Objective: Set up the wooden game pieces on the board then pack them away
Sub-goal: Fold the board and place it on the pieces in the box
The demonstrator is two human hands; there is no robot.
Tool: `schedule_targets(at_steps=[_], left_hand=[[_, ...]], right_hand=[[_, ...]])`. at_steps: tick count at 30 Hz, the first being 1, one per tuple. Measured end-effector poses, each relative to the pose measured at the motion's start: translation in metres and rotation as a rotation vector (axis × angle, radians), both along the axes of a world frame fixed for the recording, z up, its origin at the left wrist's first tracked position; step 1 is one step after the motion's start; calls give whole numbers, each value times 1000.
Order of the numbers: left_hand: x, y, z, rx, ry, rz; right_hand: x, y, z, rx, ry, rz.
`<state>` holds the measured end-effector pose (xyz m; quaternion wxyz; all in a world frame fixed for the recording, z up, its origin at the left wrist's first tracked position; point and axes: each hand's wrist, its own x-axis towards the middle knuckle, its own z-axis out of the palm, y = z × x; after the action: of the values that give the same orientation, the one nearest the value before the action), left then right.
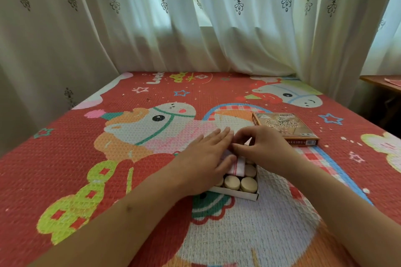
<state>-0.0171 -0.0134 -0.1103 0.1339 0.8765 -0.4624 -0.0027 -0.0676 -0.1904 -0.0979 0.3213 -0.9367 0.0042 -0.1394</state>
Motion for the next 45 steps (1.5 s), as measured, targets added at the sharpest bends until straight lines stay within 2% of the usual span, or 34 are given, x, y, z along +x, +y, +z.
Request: schedule_targets(at_steps=[4,8,15,18,20,22,24,26,29,34,37,41,43,45], left_hand=[[6,2,-3,153,36,7],[5,0,-1,177,44,-2],[7,0,-5,185,60,17],[5,0,-7,179,55,28],[2,0,-5,170,67,30],[3,0,-2,179,62,26],[3,0,0,199,56,28],[3,-1,-1,197,56,32],[5,-1,-3,160,71,35],[7,-1,-2,80,110,38],[5,-1,3,-77,123,53],[7,5,17,-623,92,195],[8,5,22,-838,278,230],[8,5,24,-991,594,244]], right_hand=[[1,7,-6,-225,-55,-102],[3,24,-16,-359,56,-109],[9,22,-24,-302,289,-17],[7,22,-27,-328,283,-39],[6,18,-27,-264,211,-51],[6,5,-20,-155,39,-161],[7,-16,-14,-175,-110,-395],[6,-39,-13,-257,18,-604],[5,-61,-19,-177,297,-701],[11,-60,-21,-221,291,-735],[8,-56,-15,-159,234,-754],[-6,-31,3,-66,80,-656],[-19,-9,13,-78,-47,-561],[-34,17,21,-155,-181,-478]])
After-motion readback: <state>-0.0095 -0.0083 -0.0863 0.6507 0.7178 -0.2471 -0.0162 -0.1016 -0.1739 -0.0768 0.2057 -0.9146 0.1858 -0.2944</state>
